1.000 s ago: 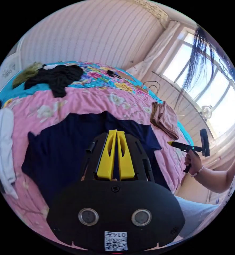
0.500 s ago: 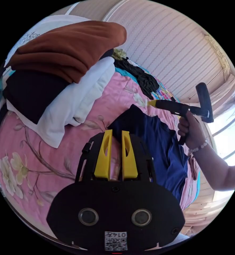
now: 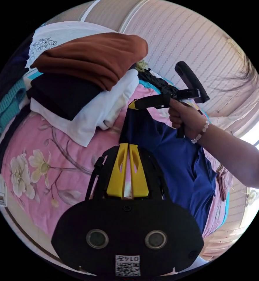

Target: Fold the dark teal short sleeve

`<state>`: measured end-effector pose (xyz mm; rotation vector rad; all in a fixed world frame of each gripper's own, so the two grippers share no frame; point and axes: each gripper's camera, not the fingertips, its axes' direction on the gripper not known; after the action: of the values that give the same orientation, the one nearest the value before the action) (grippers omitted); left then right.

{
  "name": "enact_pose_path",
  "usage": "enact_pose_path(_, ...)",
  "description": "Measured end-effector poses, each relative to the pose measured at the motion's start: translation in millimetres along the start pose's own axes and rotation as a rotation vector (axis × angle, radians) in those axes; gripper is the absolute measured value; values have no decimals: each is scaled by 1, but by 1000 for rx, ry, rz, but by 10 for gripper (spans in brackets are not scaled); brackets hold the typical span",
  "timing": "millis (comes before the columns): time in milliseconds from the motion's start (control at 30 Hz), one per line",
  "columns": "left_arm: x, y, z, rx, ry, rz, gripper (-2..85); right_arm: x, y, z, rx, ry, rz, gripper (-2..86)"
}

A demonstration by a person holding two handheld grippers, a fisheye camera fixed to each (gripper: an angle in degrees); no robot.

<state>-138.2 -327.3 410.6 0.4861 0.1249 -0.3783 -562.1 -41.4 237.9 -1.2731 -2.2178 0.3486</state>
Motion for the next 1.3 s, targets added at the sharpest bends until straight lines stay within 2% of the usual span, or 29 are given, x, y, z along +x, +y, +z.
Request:
enact_pose_path(100,-10,-2,-6,-6,43,-55,-10,3,-10,15,-62,25,47,61)
enact_pose_path(233,-12,-4,-36,19,60,-72,-9,3,8,-43,150,65,127,60)
enact_pose_path(333,-16,0,-58,30,66,-94,-5,2,29,-60,223,-3,185,38)
enact_pose_path(400,-18,1,-64,49,53,-95,3,-2,33,-50,181,-50,198,36)
enact_pose_path(533,-22,-8,-47,36,104,-123,68,-15,21,-23,122,38,237,55)
enact_pose_path(667,-22,-12,-28,6,68,-139,66,-14,0,15,39,76,272,78)
enact_pose_path(833,-11,-2,-26,12,-1,-31,37,-6,2,26,36,105,281,31)
enact_pose_path(900,-5,-1,-37,21,21,-13,9,2,10,15,66,30,294,20)
enact_pose_path(1033,13,6,-72,133,115,85,-2,14,60,-45,297,-109,332,11)
enact_pose_path(1133,45,20,-98,160,230,286,1,19,119,-90,427,-216,372,10)
enact_pose_path(1233,70,36,-104,139,334,401,14,19,184,-119,460,-180,429,12)
enact_pose_path(1300,77,48,-95,92,374,394,29,22,218,-120,428,-122,491,17)
